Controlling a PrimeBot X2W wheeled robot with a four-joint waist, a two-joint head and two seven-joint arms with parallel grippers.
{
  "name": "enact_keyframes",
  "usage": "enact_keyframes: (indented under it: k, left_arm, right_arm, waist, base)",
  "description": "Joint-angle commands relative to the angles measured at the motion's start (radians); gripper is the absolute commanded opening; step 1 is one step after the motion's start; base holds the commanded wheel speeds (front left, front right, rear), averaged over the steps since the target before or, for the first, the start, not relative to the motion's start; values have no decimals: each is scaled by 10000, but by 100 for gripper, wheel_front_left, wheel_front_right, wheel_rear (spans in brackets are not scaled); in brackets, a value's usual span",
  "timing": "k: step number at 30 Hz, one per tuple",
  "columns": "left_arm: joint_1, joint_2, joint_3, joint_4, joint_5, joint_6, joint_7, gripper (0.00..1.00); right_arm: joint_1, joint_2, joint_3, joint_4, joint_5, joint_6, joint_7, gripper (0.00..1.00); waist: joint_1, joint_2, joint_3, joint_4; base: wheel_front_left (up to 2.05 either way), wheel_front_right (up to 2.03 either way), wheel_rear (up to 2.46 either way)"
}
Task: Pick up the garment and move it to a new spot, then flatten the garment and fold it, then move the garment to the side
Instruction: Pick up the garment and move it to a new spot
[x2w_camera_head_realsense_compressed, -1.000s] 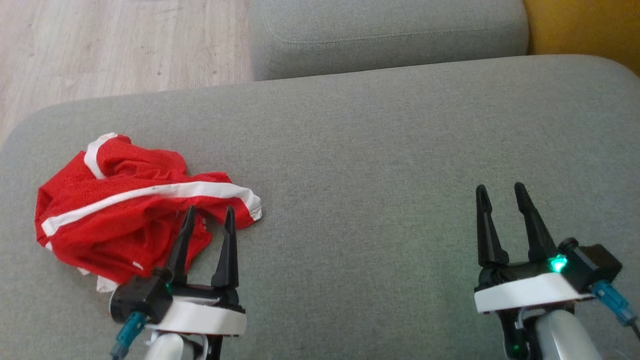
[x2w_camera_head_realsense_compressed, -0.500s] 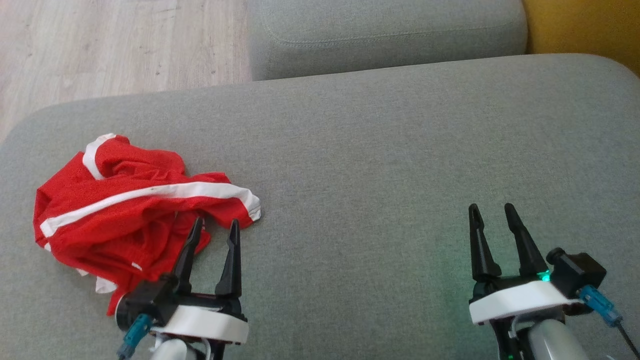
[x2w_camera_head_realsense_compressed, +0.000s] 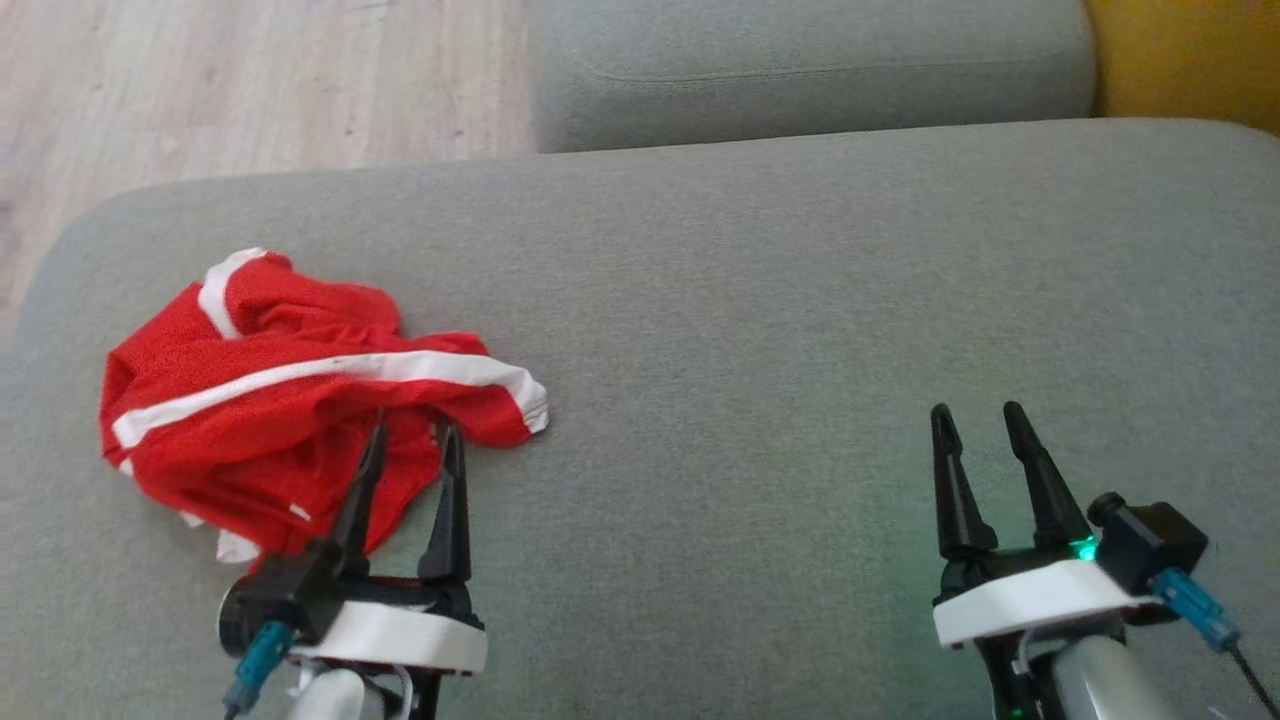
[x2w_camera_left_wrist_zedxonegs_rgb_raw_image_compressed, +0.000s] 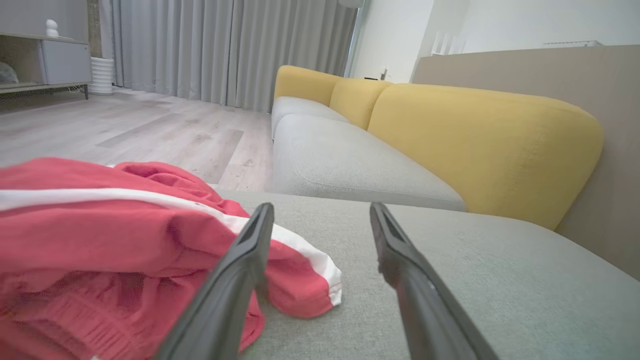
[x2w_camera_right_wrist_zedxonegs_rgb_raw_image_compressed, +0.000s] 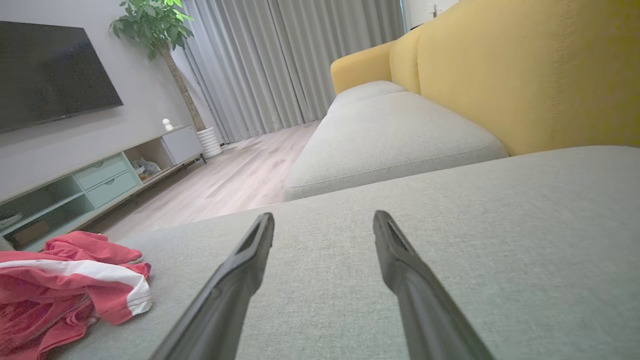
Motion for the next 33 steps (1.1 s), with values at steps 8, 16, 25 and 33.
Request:
enact_keyframes:
  k: [8, 16, 25, 33]
  left_arm:
    - [-550, -6, 733, -220, 275, 92, -95, 100]
    - [-389, -6, 1167, -83, 460, 178, -95, 100]
    - [-203, -6, 1300, 17, 484, 221, -95, 100]
    - [-52, -7, 1482, -117, 471, 210, -95, 100]
  right_arm:
    - [-390, -77, 684, -478, -87, 39, -109, 100]
    - [-385, -77, 1295, -517, -6, 39, -109, 100]
    - [-219, -77, 1725, -526, 190, 39, -109, 100]
    - [-138, -77, 1941, -537, 280, 39, -109, 100]
  waist:
    - [0, 0, 42, 1146]
    - [0, 0, -110, 2242]
    - [0, 0, -340, 3251]
    - [0, 0, -336, 3769]
  base:
    - [0, 0, 0]
    - [0, 0, 0]
    - [0, 0, 0]
    - [0, 0, 0]
